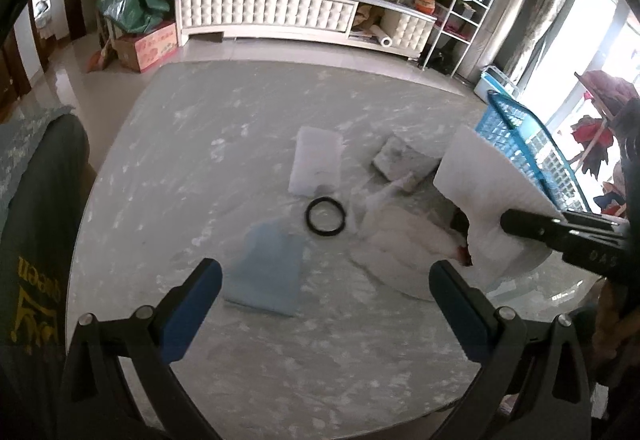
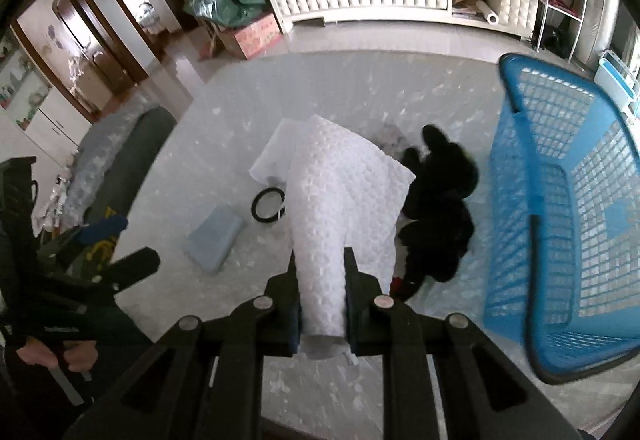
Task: Organize soft objects
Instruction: 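Lift the white quilted pad with the right gripper toward the blue basket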
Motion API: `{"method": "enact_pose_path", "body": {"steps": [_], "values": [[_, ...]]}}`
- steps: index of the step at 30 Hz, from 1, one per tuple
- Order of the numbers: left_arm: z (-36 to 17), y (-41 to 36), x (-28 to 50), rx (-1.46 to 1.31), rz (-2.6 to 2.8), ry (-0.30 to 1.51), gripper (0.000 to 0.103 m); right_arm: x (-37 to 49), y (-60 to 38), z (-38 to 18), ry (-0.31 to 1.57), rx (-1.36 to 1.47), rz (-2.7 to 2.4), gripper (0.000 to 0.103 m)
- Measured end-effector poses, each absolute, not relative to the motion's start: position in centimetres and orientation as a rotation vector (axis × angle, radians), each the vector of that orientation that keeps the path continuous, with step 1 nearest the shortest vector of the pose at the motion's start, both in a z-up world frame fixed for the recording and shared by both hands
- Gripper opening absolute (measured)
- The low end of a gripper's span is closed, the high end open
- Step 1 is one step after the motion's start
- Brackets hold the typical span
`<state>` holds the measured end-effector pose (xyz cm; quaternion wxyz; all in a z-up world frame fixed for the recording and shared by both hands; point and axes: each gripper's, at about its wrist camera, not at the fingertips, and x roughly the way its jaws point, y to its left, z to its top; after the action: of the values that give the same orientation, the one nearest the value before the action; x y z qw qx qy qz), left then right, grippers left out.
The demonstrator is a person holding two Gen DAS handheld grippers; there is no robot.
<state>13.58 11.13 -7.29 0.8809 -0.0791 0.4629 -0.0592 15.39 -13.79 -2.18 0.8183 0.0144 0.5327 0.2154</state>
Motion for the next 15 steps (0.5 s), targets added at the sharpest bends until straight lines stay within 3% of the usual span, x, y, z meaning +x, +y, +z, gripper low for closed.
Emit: {"method": "enact_pose_path", "body": {"steps": [15], "values": [[-4.7,6.2,14.3,-0.054,-0.170,0.948,0.103,14.8,-22.9,5.3,0.965,0.112,0.406,0.016]]}}
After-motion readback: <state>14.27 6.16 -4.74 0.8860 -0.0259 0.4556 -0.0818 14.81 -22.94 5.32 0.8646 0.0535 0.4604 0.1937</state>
